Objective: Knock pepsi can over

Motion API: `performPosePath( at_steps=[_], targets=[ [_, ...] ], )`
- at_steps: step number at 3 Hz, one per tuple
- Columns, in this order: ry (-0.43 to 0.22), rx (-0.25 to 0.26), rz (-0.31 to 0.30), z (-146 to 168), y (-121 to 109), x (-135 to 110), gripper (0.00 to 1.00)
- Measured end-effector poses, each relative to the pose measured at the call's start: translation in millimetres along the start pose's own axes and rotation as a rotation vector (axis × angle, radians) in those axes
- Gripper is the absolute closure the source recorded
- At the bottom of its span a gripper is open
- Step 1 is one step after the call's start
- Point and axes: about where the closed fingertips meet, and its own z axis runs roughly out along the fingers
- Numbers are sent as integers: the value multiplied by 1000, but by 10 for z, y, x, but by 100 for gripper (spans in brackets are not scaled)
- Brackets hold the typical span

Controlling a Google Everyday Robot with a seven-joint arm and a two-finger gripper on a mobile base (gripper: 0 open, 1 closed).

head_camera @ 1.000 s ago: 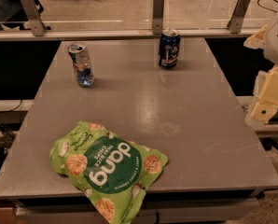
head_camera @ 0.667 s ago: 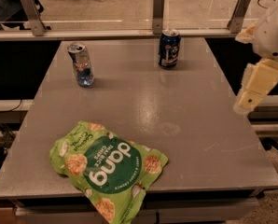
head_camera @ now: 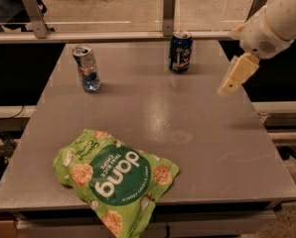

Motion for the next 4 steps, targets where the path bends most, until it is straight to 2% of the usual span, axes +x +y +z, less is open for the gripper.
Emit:
performPosePath(
  at_steps=[2,3,4],
  targets=[
    [-250,18,81,721,-656,-249,0],
    [-370,-8,125,1003,-834,-419,0],
    [-476,-62,160,1208,-870,-607,0]
  ],
)
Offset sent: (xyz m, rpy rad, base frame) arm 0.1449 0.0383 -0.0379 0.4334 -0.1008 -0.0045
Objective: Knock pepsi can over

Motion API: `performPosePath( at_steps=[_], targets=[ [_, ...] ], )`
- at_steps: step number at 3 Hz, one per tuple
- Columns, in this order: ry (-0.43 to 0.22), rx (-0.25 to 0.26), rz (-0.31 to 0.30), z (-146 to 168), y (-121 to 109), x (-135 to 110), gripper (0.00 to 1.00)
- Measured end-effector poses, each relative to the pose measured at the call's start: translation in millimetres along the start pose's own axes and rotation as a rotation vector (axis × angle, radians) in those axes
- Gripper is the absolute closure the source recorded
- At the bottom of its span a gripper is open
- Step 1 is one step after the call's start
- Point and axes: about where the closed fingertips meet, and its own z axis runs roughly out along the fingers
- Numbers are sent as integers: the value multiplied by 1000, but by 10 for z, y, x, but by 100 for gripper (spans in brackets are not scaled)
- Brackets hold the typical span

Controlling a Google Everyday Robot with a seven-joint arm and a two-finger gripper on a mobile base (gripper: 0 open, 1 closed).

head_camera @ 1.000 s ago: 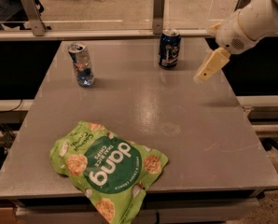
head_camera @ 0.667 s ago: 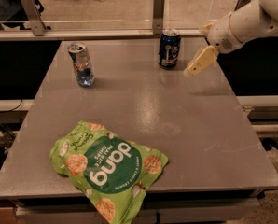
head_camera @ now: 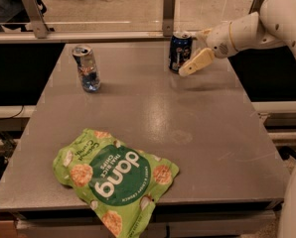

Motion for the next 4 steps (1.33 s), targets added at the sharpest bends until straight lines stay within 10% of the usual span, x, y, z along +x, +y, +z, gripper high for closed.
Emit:
performPosePath(
  at_steps=[4],
  targets=[
    [-293,-391,12,233,1143,-765,0]
  ],
)
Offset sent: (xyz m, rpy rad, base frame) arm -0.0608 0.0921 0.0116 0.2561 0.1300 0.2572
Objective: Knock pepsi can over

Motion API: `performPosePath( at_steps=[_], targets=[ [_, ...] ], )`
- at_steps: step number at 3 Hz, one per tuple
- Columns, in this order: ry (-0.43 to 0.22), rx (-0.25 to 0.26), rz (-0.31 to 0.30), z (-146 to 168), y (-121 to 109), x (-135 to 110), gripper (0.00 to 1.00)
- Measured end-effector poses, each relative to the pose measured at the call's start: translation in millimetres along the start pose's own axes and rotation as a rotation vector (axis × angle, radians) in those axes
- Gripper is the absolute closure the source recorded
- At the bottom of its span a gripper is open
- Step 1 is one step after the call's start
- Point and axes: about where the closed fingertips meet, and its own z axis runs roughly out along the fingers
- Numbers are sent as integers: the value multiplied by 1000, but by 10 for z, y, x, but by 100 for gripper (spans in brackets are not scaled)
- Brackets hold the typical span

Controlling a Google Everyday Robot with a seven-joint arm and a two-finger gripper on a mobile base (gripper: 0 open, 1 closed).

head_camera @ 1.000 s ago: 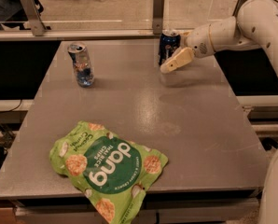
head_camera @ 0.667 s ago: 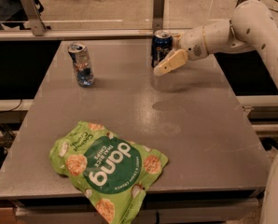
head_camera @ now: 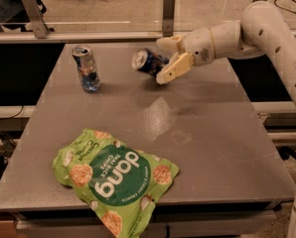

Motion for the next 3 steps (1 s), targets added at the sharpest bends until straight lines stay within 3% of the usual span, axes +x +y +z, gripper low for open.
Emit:
performPosePath(
  at_steps=[2,3],
  targets=[
    [-47,-59,-42,-61,282,-188,0],
    [-33,-27,-53,-221,277,-178,0]
  ],
)
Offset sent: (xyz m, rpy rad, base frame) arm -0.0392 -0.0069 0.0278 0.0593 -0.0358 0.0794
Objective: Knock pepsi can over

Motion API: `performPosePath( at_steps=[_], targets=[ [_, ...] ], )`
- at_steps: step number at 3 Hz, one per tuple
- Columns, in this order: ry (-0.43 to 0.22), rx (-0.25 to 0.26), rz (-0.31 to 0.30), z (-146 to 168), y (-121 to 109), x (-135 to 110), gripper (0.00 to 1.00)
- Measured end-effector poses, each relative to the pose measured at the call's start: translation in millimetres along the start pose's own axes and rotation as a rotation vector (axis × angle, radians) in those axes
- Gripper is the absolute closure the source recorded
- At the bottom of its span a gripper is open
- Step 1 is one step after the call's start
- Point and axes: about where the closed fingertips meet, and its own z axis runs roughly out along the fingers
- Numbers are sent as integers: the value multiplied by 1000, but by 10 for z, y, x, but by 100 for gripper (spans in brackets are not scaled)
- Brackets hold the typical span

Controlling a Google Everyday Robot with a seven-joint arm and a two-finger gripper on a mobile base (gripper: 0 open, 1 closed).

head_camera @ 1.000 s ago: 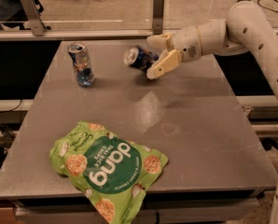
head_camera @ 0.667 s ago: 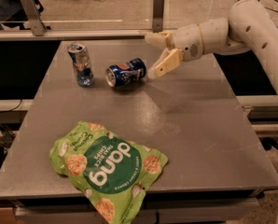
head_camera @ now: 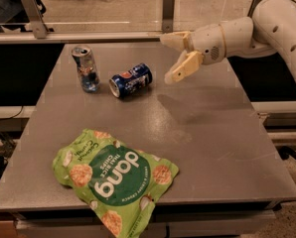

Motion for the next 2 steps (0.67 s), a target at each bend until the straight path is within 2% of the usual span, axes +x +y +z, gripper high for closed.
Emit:
performPosePath(
  at_steps=[1,2],
  targets=[
    [47,97,-19,-427,-103,15,0],
    [95,217,-51,-976,-219,-26,0]
  ],
)
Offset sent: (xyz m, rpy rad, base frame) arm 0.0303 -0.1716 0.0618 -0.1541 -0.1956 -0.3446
